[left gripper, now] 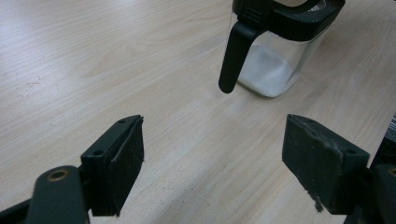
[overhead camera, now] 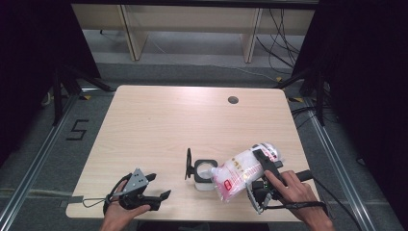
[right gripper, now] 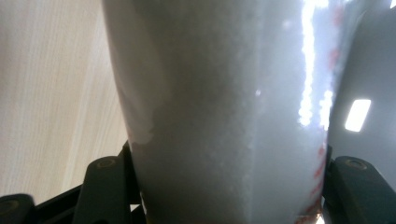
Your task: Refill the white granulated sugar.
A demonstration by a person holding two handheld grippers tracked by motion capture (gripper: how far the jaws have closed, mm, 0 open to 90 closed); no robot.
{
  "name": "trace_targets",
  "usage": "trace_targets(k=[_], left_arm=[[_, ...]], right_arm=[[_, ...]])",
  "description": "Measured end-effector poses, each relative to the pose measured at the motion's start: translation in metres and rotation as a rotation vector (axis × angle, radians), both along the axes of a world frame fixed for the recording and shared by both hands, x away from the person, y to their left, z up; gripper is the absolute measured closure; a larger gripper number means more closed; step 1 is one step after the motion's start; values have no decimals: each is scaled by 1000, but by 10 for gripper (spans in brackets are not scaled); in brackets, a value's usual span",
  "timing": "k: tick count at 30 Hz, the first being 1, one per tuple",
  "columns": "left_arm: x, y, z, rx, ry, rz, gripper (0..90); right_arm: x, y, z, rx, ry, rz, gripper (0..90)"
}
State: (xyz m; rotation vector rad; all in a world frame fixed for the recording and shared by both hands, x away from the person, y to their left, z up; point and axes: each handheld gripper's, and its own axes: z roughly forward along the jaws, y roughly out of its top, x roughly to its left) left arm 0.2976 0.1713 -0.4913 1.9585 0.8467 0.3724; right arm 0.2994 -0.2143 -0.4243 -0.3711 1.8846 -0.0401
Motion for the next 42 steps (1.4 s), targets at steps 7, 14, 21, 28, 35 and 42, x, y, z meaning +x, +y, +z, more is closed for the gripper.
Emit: trace_targets(k=[7, 14, 21, 28, 35, 42], left_arm=[[0, 0, 0, 1, 0, 0, 202], [0, 0, 0, 1, 0, 0, 202], [0, 0, 1, 8, 1, 3, 202], [0, 0, 0, 3, 0, 0, 202], [0, 0, 0, -1, -2, -1, 202], [-1, 0, 1, -10, 4, 12, 202]], right_arm=[[-1, -4, 0, -4, 0, -7, 401], [-4, -3, -2, 31, -9, 3, 402], [-3, 1, 1, 3, -17, 26, 402], [-4, -1, 4, -13, -3, -7, 402], [-6, -3, 2, 24, -4, -23, 402], [-3, -2, 1, 27, -6, -17, 402]])
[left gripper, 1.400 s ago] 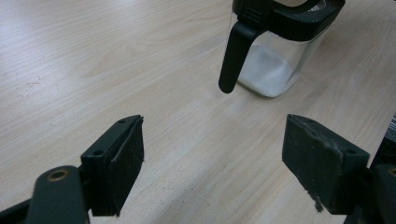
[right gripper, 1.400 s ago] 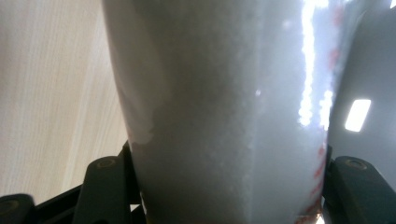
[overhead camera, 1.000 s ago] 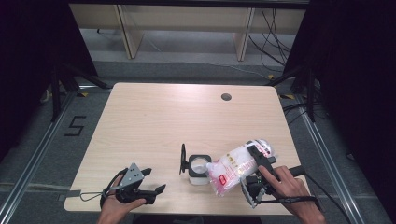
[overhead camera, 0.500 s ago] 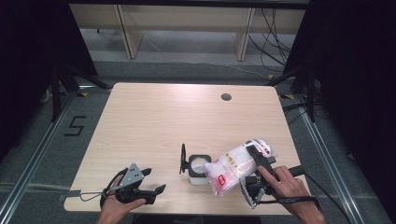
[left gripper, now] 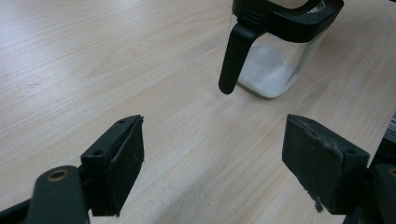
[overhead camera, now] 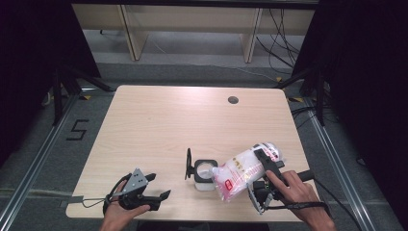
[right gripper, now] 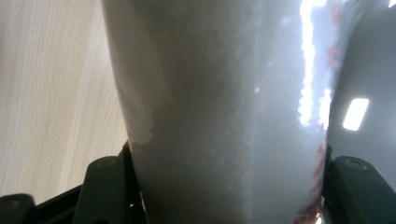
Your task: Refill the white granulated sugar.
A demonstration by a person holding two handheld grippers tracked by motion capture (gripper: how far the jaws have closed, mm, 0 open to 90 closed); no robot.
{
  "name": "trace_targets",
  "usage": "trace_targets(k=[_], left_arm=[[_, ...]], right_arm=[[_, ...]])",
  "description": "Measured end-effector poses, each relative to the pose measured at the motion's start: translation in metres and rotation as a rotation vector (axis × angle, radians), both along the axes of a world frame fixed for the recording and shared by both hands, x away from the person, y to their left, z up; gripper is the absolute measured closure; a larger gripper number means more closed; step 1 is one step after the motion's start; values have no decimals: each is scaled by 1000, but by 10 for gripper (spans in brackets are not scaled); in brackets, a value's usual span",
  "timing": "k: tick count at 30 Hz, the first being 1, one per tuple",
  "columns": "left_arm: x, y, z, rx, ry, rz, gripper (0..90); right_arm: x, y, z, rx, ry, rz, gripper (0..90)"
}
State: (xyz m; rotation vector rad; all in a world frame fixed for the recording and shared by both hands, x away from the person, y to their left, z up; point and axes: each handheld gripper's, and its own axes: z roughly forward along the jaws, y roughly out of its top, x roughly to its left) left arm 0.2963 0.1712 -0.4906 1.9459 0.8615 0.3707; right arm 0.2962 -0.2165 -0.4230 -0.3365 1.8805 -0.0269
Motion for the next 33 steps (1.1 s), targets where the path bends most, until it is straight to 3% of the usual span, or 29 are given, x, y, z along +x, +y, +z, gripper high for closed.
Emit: trace_targets(k=[4, 6, 8, 9, 10, 11, 13, 14, 17, 22, 25, 27, 29, 30, 33], left_arm=[[0, 0, 0, 3, -1, -4, 202], [1, 0, 0, 9, -5, -9, 202], [1, 0, 0, 9, -4, -9, 202], [1, 0, 0, 8, -4, -8, 202], [0, 0, 0, -2, 1, 3, 202], [0, 0, 0, -5, 0, 1, 202], [0, 0, 0, -5, -1, 2, 202], [0, 0, 0, -5, -1, 1, 202], [0, 0, 0, -6, -2, 3, 202], [0, 0, 0, -2, 1, 6, 202], [0, 0, 0, -5, 0, 2, 203], [0, 0, 0, -4, -1, 2, 202], [0, 0, 0, -4, -1, 2, 202], [0, 0, 0, -4, -1, 2, 202], [0, 0, 0, -5, -1, 2, 202]], right_arm=[[1, -1, 1, -17, -13, 22, 403], [0, 0, 4, -57, -10, 25, 403], [-1, 0, 3, -48, 0, 16, 402], [-3, -2, -3, 39, -1, -18, 402], [-2, 1, 0, -10, 3, 13, 402], [-2, 1, 0, -13, 4, 18, 402], [1, 4, 3, -64, -15, 69, 402], [-1, 2, -1, -13, -3, 22, 402], [-3, 1, -2, -11, 9, -10, 403], [-1, 3, 1, -44, -12, 43, 403], [-4, 3, -1, -15, 9, -1, 403], [-3, 2, -2, -18, 10, 8, 403], [1, 4, 0, -73, -8, 67, 403], [-1, 2, -3, -29, 5, 28, 403], [-2, 2, -3, -26, -3, 24, 403]])
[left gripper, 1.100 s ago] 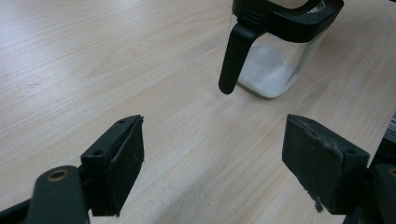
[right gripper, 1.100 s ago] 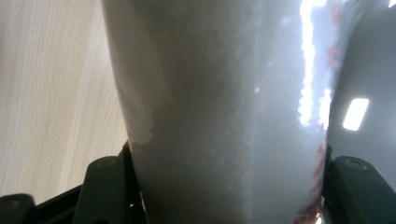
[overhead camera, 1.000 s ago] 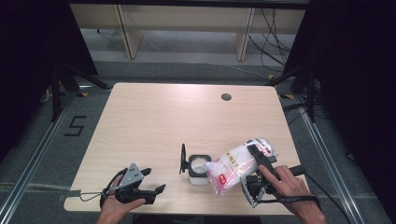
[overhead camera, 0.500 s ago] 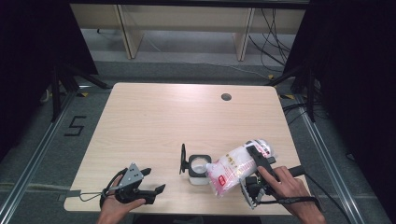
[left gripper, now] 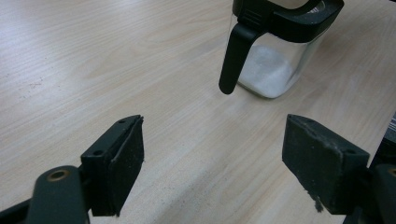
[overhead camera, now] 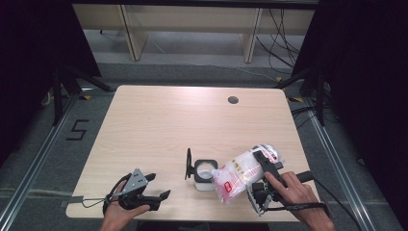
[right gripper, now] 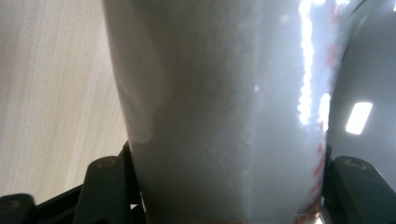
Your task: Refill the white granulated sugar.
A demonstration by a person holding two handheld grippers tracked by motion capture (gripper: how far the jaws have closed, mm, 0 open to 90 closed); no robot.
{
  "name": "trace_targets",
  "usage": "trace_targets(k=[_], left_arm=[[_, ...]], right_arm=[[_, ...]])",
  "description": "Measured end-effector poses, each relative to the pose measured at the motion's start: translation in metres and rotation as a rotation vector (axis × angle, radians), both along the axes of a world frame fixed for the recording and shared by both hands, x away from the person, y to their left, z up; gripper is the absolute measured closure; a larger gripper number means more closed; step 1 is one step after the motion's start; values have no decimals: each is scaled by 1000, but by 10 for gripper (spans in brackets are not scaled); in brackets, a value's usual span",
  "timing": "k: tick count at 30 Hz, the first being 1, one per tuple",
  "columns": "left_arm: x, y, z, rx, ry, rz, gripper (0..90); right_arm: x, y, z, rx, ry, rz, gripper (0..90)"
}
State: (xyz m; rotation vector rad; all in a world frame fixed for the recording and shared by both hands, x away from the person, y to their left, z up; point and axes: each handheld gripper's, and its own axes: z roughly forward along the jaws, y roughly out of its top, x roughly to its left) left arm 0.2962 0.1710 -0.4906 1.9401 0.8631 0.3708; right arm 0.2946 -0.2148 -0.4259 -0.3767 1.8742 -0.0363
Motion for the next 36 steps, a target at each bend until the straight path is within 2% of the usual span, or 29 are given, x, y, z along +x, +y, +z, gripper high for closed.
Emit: trace_targets(k=[1, 2, 4, 8, 9, 13, 15, 18, 20, 27, 28, 31, 36], left_arm=[[0, 0, 0, 0, 0, 0, 202], [0, 0, 0, 0, 0, 0, 202], [0, 0, 0, 1, 1, 0, 202], [0, 0, 0, 7, 0, -2, 202], [0, 0, 0, 7, 0, -2, 202], [0, 0, 0, 1, -2, -5, 202], [0, 0, 0, 1, 0, -1, 202], [0, 0, 0, 0, -1, 0, 202], [0, 0, 0, 2, -3, -5, 202], [0, 0, 0, 4, 3, 3, 202], [0, 1, 0, 8, 1, -3, 202], [0, 1, 0, 8, 2, -2, 202], [0, 0, 0, -3, 1, -1, 202]], right_arm=[[0, 0, 0, 0, 0, 0, 403], [1, 2, 4, -33, -4, 27, 403], [0, 1, 3, -19, -3, 11, 403], [1, 1, 2, -34, -2, 18, 404], [0, -1, 0, -2, 6, -9, 403], [0, 0, 2, -8, -1, -3, 403], [1, 0, 4, -26, -11, 22, 404], [0, 0, 2, -15, -3, 0, 404], [1, 1, 4, -37, -9, 18, 404], [1, 1, 3, -27, -5, 15, 404], [0, 2, 4, -28, 2, 2, 404], [1, 1, 3, -19, -8, 21, 404], [1, 0, 4, -17, -3, 20, 405]])
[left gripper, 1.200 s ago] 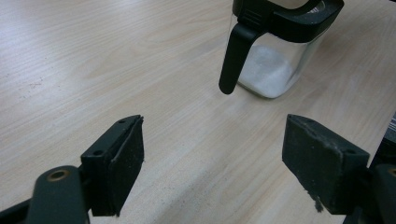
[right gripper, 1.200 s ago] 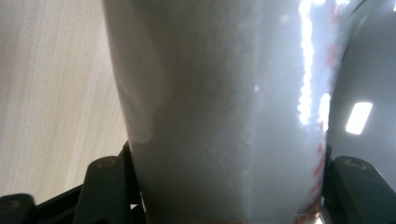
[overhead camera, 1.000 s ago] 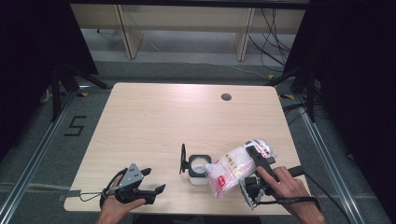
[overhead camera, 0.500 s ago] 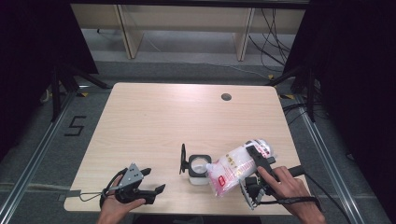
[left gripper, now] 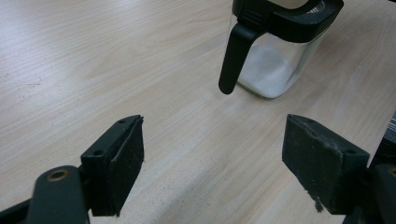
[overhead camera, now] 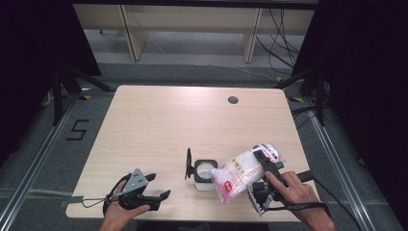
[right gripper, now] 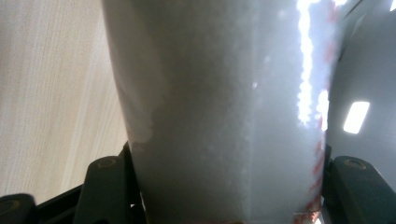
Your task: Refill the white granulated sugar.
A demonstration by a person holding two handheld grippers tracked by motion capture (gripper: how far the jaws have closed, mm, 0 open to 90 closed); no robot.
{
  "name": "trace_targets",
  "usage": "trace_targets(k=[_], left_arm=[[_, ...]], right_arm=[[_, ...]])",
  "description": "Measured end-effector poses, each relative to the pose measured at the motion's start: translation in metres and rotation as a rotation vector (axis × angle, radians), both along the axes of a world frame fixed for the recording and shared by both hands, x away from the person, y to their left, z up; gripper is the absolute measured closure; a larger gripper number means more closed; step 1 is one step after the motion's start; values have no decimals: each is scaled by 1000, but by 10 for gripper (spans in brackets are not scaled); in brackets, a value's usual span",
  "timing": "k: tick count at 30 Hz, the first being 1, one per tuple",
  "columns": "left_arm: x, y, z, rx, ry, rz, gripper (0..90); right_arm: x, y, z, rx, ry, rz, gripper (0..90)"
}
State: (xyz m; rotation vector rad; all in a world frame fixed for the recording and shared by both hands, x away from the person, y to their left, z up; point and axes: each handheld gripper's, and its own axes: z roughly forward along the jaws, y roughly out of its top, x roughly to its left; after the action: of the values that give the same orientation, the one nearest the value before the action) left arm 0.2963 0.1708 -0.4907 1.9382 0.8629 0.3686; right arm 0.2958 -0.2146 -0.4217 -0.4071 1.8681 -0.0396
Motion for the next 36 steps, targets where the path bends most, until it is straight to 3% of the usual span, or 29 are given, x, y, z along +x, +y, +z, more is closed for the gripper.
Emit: trace_targets(k=[4, 11, 13, 15, 16, 17, 27, 28, 36], left_arm=[[0, 1, 0, 10, 0, -2, 202], [0, 0, 0, 1, 0, 1, 202], [0, 0, 0, 1, 0, 1, 202], [0, 0, 0, 0, -2, 0, 202], [0, 0, 0, 0, -1, 1, 202], [0, 0, 0, 0, -1, 1, 202], [1, 1, 0, 15, -6, -8, 202], [0, 1, 0, 10, 2, 0, 202], [0, 0, 0, 2, -2, -3, 202]], right_arm=[[-1, -1, 0, 2, 10, -21, 405], [0, -2, 0, 7, -2, -5, 406], [-1, -2, -2, 43, 3, -27, 406], [0, -2, 0, 17, 2, -11, 406], [-1, -2, 0, 22, 10, -34, 406], [0, -2, -1, 36, 1, -16, 406], [0, -2, 2, -4, -4, 0, 406], [-2, -4, 0, 44, 2, -30, 406], [-1, -4, 0, 40, -5, -12, 407]])
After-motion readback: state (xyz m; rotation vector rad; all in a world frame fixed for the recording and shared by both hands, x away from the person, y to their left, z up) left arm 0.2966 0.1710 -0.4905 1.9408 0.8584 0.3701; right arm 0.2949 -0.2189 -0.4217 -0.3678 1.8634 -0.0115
